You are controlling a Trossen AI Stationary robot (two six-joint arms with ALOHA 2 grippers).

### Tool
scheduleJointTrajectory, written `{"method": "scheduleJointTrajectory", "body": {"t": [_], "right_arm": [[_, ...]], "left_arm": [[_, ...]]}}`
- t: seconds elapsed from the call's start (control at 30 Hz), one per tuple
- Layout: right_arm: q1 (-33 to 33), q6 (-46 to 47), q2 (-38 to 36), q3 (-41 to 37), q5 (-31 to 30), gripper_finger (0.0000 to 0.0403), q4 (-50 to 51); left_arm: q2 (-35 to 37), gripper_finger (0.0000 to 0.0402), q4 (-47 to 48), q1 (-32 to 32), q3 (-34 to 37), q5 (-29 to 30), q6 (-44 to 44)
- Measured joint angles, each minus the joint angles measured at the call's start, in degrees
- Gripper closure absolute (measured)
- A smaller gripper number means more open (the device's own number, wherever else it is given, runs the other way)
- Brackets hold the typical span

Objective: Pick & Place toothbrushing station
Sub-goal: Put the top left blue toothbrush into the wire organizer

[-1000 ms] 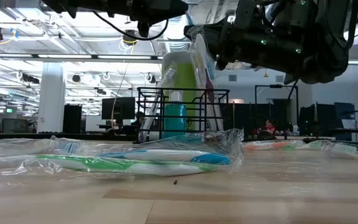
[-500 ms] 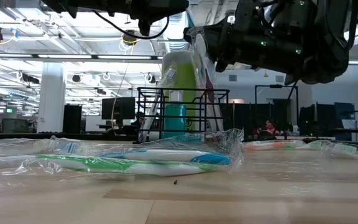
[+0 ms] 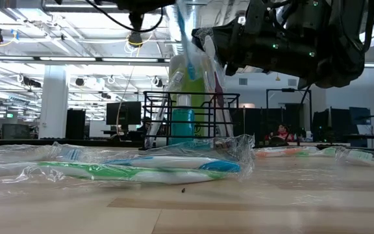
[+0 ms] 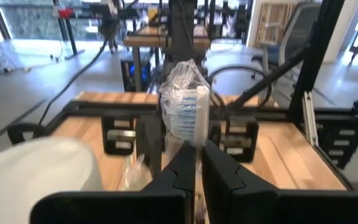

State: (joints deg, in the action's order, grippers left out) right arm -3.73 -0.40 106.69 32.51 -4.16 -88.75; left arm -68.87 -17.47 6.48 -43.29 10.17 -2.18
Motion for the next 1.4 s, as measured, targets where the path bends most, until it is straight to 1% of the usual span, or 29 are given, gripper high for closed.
{"method": "scheduleJointTrajectory", "body": {"t": [0.23,0.53,0.67,1.07,1.2,1.4], "right_arm": [[0.13,-0.02,0.00,0.00,-0.14,0.0284,-0.01],[0.15,-0.20,0.02,0.00,-0.15,0.0284,-0.11],[0.19,-0.19,0.02,0.00,-0.17,0.0284,-0.04],[0.26,-0.17,0.02,0.00,-0.17,0.0284,-0.02],[0.42,-0.18,0.02,0.00,-0.17,0.0284,-0.13],[0.44,-2.38,0.02,0.00,-0.17,0.0284,-0.56]], "left_arm": [[3.17,0.0401,6.34,-0.02,0.00,0.02,-3.20],[4.05,0.0400,11.75,-0.02,-0.04,-0.88,-6.94],[4.08,0.0399,12.25,-0.02,-0.04,-2.60,-8.28],[3.97,0.0398,14.21,-0.02,-0.04,-2.60,-8.65],[2.51,0.0399,13.98,-0.02,-0.04,-2.58,-8.67],[-2.63,0.0398,13.49,-0.02,-0.02,-2.58,-9.11]]}}
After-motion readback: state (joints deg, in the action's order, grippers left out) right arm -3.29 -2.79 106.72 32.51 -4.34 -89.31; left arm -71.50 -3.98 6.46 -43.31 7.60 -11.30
